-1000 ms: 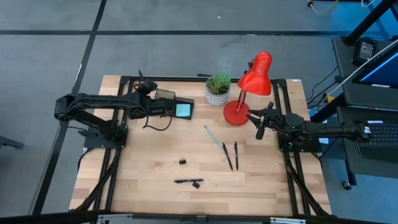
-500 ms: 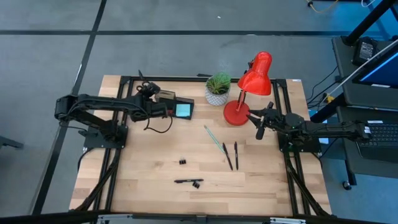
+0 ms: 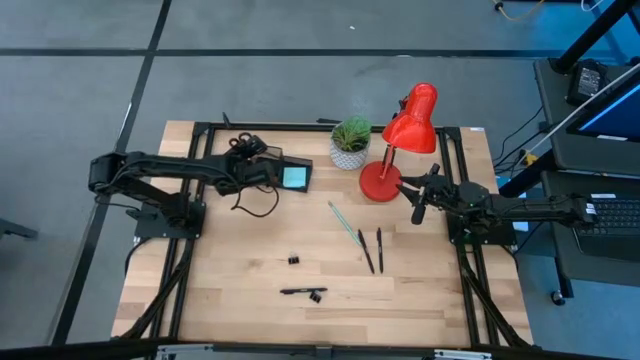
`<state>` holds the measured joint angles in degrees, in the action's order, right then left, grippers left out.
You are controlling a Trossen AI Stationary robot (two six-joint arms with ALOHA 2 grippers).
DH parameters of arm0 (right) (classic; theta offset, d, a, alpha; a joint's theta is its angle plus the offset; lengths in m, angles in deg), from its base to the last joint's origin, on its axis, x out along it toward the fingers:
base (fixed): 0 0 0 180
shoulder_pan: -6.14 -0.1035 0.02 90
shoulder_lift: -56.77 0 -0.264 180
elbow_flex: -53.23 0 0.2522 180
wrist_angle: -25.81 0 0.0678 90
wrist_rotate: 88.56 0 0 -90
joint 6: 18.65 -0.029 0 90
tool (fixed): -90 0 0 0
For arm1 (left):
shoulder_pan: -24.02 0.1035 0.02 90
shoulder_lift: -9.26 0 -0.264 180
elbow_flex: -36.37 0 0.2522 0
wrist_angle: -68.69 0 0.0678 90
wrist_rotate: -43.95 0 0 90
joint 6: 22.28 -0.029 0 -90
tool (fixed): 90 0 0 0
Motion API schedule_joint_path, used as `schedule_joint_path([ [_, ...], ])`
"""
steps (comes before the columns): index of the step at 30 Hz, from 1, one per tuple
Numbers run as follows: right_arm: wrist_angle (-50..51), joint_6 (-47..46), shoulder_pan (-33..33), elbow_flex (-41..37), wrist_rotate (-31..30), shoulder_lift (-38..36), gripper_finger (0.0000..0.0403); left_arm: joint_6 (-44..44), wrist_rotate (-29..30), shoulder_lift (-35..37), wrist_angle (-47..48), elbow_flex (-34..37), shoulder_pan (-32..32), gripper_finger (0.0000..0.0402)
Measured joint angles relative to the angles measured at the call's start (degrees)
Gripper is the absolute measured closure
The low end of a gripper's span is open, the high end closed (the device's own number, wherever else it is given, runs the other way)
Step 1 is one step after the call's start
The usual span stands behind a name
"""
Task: Pick and place office supplies into organizer
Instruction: Put the black scissor into the black desk organizer
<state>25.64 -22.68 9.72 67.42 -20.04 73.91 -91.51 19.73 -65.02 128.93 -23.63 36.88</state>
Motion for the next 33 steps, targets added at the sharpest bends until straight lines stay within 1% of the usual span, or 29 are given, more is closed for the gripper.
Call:
schedule_joint_path([
  [5,0.02,0.02,0.01,0.0,0.02,0.0,0.0276,-2.0,0.45,-2.43,-0.36,0.02,0.56,0.0316],
  [12,0.07,0.09,0.0,0.0,0.02,-0.02,0.0276,-1.6,0.94,-6.61,-1.36,0.02,0.79,0.0316],
  [20,0.09,0.22,0.01,0.0,0.0,-0.02,0.0276,-1.16,0.55,-7.84,-2.62,0.02,0.81,0.0314],
  [28,0.09,0.15,0.01,0.0,0.02,0.0,0.0276,-0.2,0.57,-7.83,-2.67,0.02,0.79,0.0283],
  [33,0.09,0.04,-0.01,0.0,0.02,-0.02,0.0276,2.79,1.09,-7.83,-2.65,0.02,0.8,0.0268],
])
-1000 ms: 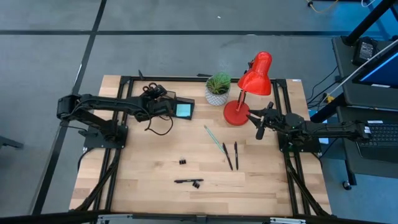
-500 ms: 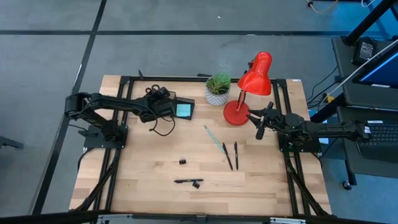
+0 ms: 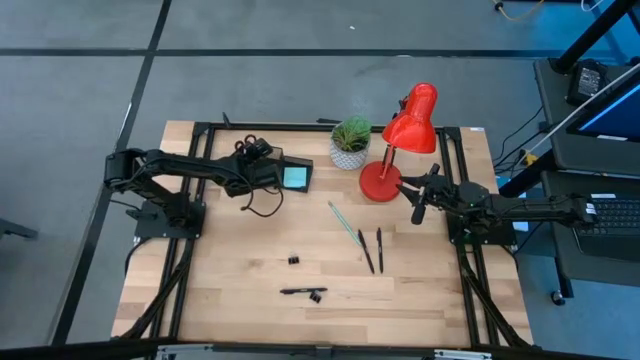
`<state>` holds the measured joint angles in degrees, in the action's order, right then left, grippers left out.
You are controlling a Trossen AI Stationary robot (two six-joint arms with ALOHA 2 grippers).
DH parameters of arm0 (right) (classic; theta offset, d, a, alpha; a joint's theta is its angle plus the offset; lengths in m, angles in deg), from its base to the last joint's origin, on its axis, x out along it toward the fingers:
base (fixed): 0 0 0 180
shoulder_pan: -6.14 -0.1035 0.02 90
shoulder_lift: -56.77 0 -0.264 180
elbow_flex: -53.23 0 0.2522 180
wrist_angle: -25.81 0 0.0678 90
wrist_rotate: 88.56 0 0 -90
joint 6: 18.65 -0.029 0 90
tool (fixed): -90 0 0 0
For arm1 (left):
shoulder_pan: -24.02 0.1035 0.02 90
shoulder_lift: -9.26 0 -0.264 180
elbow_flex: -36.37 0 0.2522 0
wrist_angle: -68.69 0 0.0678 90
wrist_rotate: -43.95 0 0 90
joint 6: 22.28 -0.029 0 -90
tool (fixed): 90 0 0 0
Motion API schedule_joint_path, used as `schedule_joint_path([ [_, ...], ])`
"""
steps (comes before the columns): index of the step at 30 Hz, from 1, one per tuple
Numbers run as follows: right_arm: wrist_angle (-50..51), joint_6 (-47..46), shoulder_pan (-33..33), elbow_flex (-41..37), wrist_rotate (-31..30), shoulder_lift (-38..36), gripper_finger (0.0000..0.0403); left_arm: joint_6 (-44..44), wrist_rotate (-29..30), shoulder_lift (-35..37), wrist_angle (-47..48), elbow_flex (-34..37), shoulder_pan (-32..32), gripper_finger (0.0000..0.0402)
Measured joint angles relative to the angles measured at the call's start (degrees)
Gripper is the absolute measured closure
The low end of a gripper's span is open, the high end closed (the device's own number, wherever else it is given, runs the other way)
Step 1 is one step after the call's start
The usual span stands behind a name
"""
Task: Pick and place office supplies into organizer
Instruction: Put the black scissor into the black desk organizer, then put the top black binder clip into the black desk organizer
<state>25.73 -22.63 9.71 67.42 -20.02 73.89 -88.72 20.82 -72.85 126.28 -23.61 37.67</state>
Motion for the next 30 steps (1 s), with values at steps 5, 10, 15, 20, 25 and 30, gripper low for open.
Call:
schedule_joint_path([
  [5,0.0,-0.03,0.02,0.0,0.0,0.02,0.0276,3.45,-0.33,0.02,0.04,0.0,0.01,0.0265],
  [10,0.0,-0.04,0.0,0.0,0.0,0.0,0.0276,4.81,-1.33,0.02,0.09,0.0,0.0,0.0265],
  [15,-0.02,-0.04,0.01,-0.01,0.0,0.01,0.0276,5.41,-2.08,0.04,0.18,-0.05,0.06,0.0269],
  [20,-0.02,-0.33,0.01,-0.01,0.0,0.01,0.0276,7.79,-5.97,0.04,0.93,-1.88,-0.01,0.0267],
  [25,-0.02,-0.39,0.01,0.0,0.0,0.01,0.0276,10.32,-7.39,0.04,1.25,-4.57,0.01,0.0264],
  [30,-0.02,-0.44,0.0,0.0,0.0,0.0,0.0276,14.27,-10.62,0.04,2.3,-6.86,0.03,0.0267],
])
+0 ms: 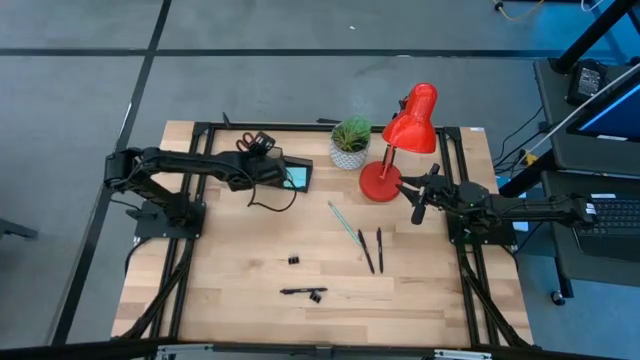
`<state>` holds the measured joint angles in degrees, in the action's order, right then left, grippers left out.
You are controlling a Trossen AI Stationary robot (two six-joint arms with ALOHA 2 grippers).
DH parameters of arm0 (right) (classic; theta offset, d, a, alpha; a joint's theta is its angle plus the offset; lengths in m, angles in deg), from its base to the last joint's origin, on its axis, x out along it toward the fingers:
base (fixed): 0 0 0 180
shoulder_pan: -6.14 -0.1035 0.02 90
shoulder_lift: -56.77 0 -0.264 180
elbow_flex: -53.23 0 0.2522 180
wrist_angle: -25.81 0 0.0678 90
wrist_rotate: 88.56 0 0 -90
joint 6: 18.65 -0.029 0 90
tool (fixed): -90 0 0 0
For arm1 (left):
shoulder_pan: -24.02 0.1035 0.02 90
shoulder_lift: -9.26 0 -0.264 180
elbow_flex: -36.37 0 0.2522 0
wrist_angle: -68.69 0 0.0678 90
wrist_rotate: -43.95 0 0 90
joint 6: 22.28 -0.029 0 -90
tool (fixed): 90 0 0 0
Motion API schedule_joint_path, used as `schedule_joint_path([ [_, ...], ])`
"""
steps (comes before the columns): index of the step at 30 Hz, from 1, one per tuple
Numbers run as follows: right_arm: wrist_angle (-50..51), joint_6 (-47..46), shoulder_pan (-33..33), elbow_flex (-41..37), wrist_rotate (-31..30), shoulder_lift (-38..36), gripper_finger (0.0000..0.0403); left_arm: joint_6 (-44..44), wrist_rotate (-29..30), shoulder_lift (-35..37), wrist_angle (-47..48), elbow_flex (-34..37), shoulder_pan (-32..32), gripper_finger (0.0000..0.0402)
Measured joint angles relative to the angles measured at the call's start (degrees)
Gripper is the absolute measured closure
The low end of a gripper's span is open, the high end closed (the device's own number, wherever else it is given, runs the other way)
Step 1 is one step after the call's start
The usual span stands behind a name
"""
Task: Pick and place office supplies into organizer
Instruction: Put the top black binder clip into the black desk organizer
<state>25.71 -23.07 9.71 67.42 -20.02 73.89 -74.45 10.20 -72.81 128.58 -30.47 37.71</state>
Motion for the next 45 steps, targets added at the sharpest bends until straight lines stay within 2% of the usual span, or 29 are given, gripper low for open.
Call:
schedule_joint_path([
  [5,0.0,0.0,0.02,-0.01,0.0,0.0,0.0276,12.17,-7.29,0.0,5.65,-3.82,-0.02,0.0267],
  [9,0.0,0.0,0.0,0.0,0.0,0.0,0.0276,23.86,-17.47,0.04,12.43,-8.3,-0.02,0.027],
  [12,0.0,0.0,0.02,0.0,0.0,0.0,0.0276,31.44,-29.96,0.63,13.86,-10.62,-0.12,0.0274],
  [18,-0.02,0.0,0.02,0.0,0.0,0.0,0.0276,43.39,-61.96,1.25,8.52,-11.3,-2.05,0.0287],
  [20,-0.02,0.06,0.0,0.0,0.0,0.0,0.0276,48.86,-67.59,1.23,4.36,-10.76,-3.21,0.0291],
  [28,-0.02,0.24,0.0,-0.02,0.0,0.0,0.0276,61.25,-68.63,-0.91,-10.4,-6.31,-11.46,0.0294],
  [34,0.0,0.37,0.01,-0.01,0.03,0.02,0.0276,70.61,-68.63,-7.56,-13.25,-5.68,-16.72,0.0293],
  [38,0.11,0.18,0.02,0.0,0.04,0.02,0.0276,73.36,-69.16,-13.19,-16.29,-5.66,-19.51,0.0294],
  [42,0.64,0.12,0.02,-0.02,0.04,0.02,0.0276,74.79,-74.8,-17.24,-19.63,-5.62,-20.94,0.029],
  [45,1.21,-0.38,0.01,-0.01,0.07,0.0,0.0276,76.0,-75.36,-18.62,-20.96,-5.62,-21.38,0.0288],
])
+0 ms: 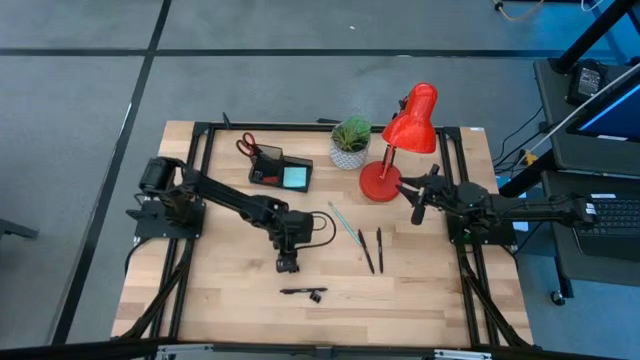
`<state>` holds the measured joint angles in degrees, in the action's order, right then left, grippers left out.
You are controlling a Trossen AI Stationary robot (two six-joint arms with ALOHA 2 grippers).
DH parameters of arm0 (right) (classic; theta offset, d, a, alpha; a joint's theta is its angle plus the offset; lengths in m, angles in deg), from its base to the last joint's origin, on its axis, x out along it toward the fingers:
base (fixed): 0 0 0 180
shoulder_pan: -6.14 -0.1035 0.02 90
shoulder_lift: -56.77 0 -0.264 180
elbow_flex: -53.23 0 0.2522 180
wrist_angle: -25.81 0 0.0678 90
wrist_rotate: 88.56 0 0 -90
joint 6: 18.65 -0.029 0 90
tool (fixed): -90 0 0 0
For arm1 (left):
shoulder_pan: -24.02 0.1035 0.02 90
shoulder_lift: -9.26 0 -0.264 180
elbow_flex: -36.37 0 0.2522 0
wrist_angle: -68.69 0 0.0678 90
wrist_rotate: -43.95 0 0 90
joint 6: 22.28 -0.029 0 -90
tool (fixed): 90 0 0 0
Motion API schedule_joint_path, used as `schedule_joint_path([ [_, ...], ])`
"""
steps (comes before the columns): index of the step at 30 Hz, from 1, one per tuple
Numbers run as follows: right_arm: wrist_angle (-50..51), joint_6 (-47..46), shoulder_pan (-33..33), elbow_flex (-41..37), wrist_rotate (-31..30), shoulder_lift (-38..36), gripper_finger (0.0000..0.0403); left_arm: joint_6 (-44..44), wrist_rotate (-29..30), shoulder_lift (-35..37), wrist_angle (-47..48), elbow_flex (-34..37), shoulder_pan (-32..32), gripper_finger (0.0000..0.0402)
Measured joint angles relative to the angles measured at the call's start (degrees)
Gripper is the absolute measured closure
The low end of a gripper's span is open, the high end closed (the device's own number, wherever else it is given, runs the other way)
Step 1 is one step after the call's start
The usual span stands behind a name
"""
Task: Pick and place office supplies into organizer
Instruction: Put the top black binder clip into the black desk organizer
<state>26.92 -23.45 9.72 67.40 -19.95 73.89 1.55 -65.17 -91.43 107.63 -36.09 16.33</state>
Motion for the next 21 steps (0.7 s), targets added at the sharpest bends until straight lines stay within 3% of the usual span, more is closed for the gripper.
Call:
schedule_joint_path([
  [21,1.41,-0.6,0.01,0.01,0.0,0.0,0.0276,2.62,-1.51,-0.35,-1.52,-0.02,-2.05,0.0288],
])
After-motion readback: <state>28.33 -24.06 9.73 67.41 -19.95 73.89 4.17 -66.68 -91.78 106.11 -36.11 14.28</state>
